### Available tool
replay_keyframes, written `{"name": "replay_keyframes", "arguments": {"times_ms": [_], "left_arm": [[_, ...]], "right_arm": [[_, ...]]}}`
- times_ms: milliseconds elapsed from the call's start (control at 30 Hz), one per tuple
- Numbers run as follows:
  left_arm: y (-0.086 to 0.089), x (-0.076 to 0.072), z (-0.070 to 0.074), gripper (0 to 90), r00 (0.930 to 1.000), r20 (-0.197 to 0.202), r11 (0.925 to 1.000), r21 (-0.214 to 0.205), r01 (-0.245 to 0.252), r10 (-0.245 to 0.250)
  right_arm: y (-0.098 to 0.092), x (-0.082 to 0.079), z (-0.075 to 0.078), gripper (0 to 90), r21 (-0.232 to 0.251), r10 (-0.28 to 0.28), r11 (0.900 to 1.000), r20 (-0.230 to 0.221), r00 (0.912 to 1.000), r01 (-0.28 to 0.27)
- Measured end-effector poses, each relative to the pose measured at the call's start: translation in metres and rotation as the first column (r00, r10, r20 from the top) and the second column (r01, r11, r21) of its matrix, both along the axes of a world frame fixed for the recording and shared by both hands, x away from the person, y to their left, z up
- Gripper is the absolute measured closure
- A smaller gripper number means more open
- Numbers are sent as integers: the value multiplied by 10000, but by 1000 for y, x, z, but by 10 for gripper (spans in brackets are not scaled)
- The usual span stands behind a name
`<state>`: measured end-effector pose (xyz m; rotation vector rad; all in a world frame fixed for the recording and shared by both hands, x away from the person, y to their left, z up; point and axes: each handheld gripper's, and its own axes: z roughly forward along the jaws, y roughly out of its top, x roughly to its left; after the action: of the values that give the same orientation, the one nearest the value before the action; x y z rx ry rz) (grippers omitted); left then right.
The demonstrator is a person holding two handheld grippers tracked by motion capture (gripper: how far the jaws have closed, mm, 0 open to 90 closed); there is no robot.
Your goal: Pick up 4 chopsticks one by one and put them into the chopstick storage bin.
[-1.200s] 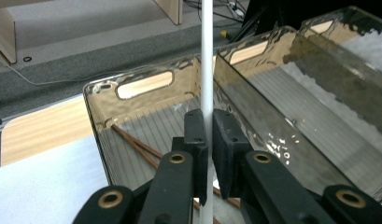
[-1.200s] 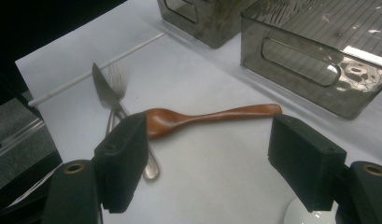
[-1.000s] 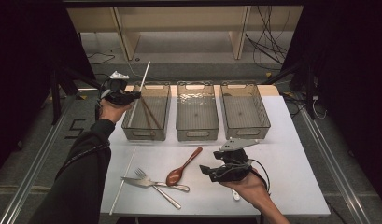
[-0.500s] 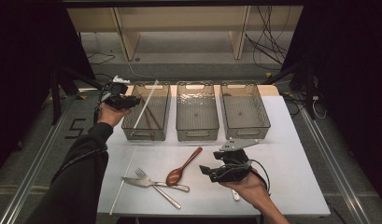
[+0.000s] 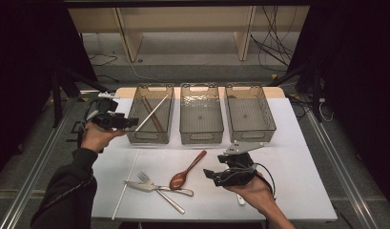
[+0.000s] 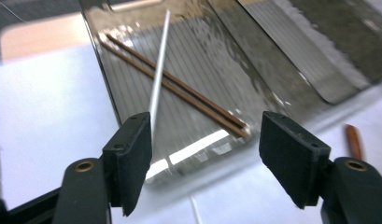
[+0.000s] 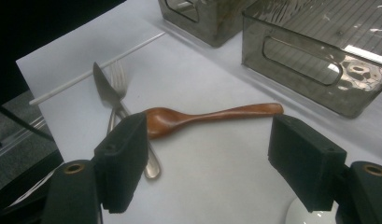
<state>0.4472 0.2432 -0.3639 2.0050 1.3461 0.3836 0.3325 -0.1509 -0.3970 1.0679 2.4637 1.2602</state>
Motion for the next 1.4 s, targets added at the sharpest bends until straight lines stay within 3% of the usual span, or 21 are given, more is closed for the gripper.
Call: {"name": "replay_keyframes", "arguments": {"times_ms": [33, 100, 200, 400, 733, 900, 1067, 1300, 1400], "left_arm": [[0, -3, -2, 318, 9998, -212, 9996, 292, -20, 26], [4, -12, -3, 298, 9995, -185, 9993, 276, -263, 268], [6, -27, -10, 287, 9990, -383, 9989, 400, -226, 242], [9, -48, -38, 276, 9922, -1228, 9976, 677, -132, 214], [4, -75, -51, 226, 9953, -961, 9986, 522, -26, 76], [4, -83, -51, 213, 9933, -1149, 9989, 439, 140, -89], [1, -92, -53, 199, 9915, -1293, 9967, 766, 279, -178], [2, -101, -57, 197, 9884, -1513, 9933, 1156, 58, 118], [2, -104, -59, 191, 9861, -1664, 9910, 1316, 233, -11]], "right_arm": [[0, 0, 0, 296, -2, 0, 10000, -5, 10000, 0], [0, 1, 0, 296, 10, 9, 10000, 23, 10000, -9], [1, -1, 1, 296, -16, 35, 10000, 55, 10000, -35], [2, 0, 0, 296, -100, 75, 9999, -2, 10000, -75], [2, -1, 0, 294, -93, 67, 9999, 33, 10000, -67], [2, -2, 1, 294, -74, 56, 10000, 70, 10000, -55], [0, -1, 2, 293, 8, -39, 10000, 107, 9999, 39], [-1, -2, 3, 292, 38, -62, 10000, 160, 9999, 61], [-1, -2, 3, 293, 28, -51, 10000, 165, 9999, 51]]}}
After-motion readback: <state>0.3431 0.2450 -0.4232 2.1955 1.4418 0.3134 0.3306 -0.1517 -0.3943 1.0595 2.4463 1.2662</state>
